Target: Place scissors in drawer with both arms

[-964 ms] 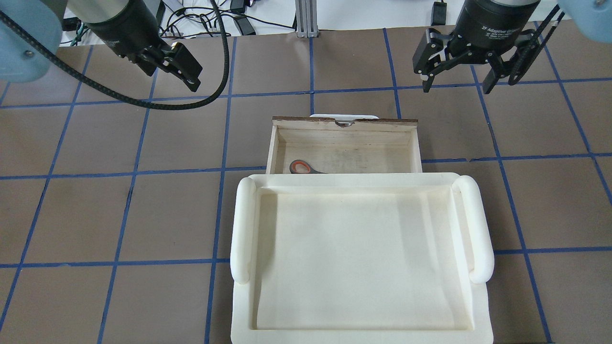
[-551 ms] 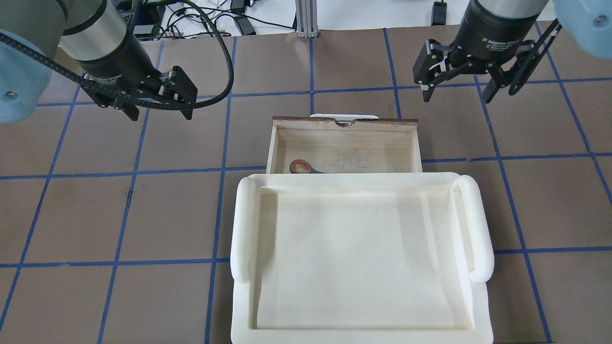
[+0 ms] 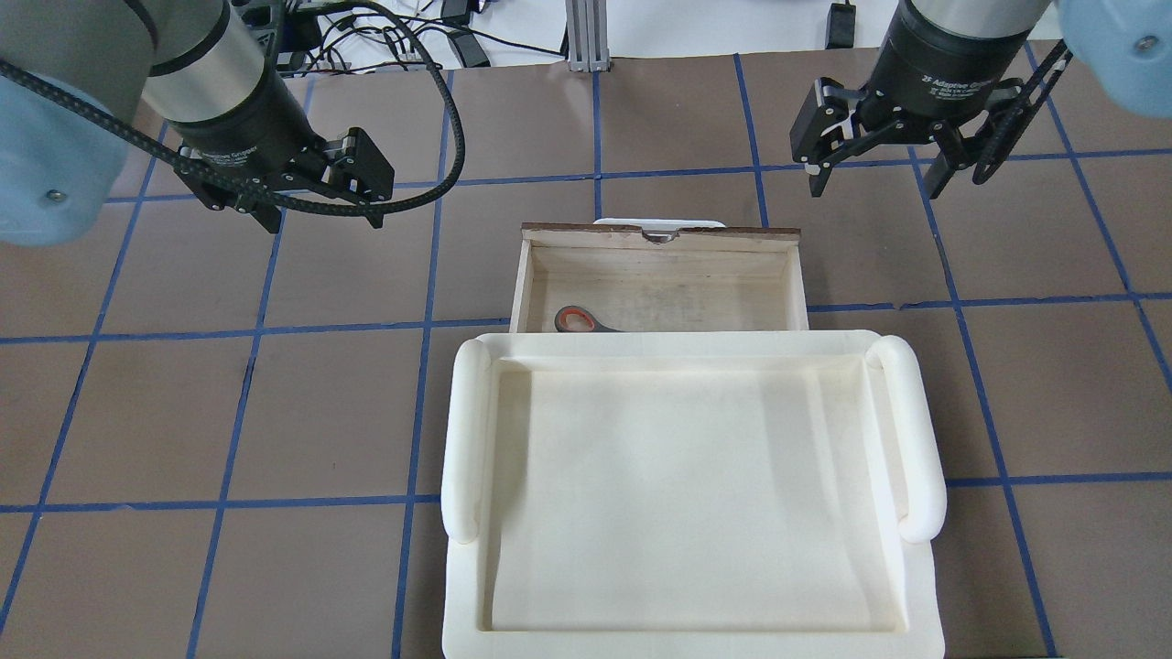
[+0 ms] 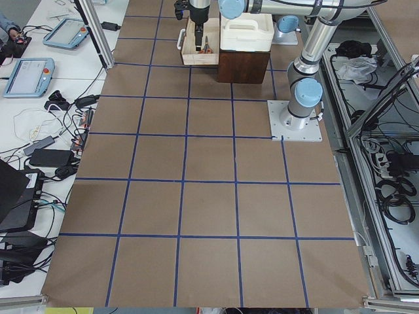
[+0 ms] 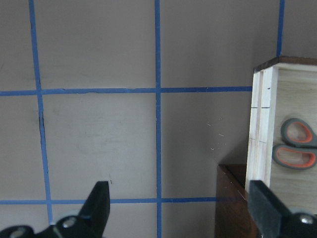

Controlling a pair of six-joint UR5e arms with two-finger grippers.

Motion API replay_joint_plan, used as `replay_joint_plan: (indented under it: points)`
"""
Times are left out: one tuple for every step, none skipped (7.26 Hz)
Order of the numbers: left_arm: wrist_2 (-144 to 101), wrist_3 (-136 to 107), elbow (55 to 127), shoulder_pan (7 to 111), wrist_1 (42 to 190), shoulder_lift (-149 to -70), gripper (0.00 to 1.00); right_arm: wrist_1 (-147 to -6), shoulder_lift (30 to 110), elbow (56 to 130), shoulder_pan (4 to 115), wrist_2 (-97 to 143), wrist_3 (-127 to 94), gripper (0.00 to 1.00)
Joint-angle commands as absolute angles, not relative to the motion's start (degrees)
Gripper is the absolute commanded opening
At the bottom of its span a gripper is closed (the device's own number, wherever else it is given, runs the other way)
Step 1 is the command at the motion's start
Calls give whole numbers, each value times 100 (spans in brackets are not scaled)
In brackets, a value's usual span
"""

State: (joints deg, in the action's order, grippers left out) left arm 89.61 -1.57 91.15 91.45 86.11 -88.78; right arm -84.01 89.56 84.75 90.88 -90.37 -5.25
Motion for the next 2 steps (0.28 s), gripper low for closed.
replay_joint_plan:
  points:
    - [8974, -193, 9106, 9141, 8525, -8877, 100, -8411, 8956, 8499, 9088, -9044, -527, 100]
    - [8974, -176, 9097, 9141, 8473, -8877, 100, -8411, 8956, 8499, 9079, -9070, -527, 100]
